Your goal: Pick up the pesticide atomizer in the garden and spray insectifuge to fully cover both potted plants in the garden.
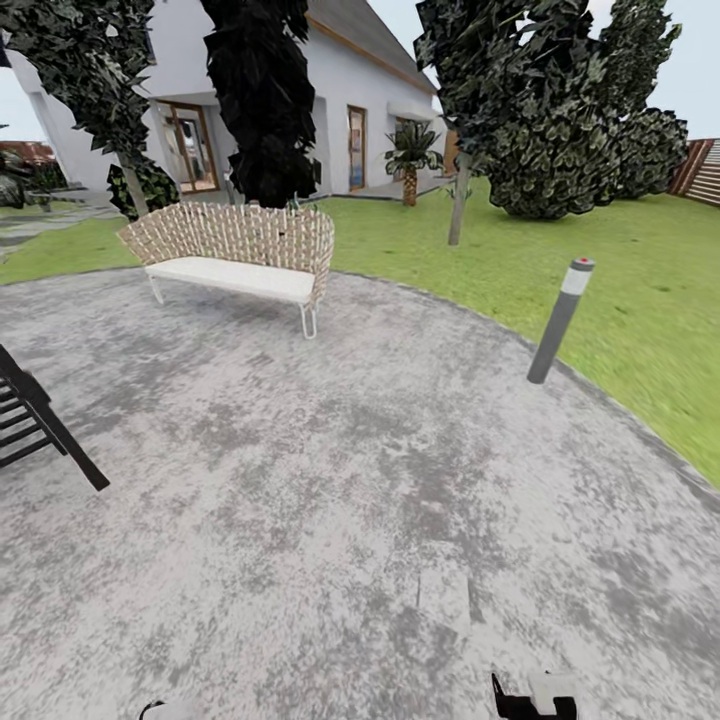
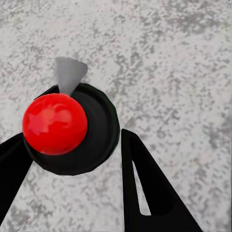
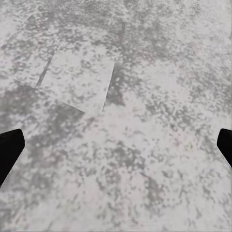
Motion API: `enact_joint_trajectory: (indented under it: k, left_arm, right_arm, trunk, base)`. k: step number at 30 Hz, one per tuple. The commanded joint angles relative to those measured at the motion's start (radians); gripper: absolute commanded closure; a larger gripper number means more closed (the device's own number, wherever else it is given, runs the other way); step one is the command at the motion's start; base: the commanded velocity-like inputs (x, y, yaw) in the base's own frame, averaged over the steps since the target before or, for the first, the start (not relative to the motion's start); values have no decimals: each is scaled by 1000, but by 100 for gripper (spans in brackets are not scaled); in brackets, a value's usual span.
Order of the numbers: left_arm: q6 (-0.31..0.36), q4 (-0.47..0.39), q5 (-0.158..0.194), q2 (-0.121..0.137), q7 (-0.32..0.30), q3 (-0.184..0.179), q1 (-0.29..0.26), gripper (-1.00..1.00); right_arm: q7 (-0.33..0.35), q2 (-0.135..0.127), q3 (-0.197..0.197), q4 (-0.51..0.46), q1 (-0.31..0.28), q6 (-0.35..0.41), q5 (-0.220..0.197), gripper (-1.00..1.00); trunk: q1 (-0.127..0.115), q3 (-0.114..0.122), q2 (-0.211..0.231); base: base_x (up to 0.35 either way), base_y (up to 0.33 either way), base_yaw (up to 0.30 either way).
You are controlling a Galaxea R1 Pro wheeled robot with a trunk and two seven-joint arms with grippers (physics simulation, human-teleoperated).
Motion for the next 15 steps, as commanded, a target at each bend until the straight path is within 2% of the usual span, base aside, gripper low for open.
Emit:
enact_joint_trajectory:
  k: [1, 15]
  left_arm:
    - [-4, 1, -1, 0, 1, 2, -1, 100]
    - [-5, 1, 0, 0, 1, 2, -1, 100]
  right_arm:
    - [-4, -1, 1, 1, 0, -2, 5, -100]
    - [-6, -5, 0, -1, -1, -3, 4, -100]
  trunk:
    - [0, -1, 0]
    - [0, 0, 0]
  base:
    - [340, -67, 55]
    - [340, -74, 7]
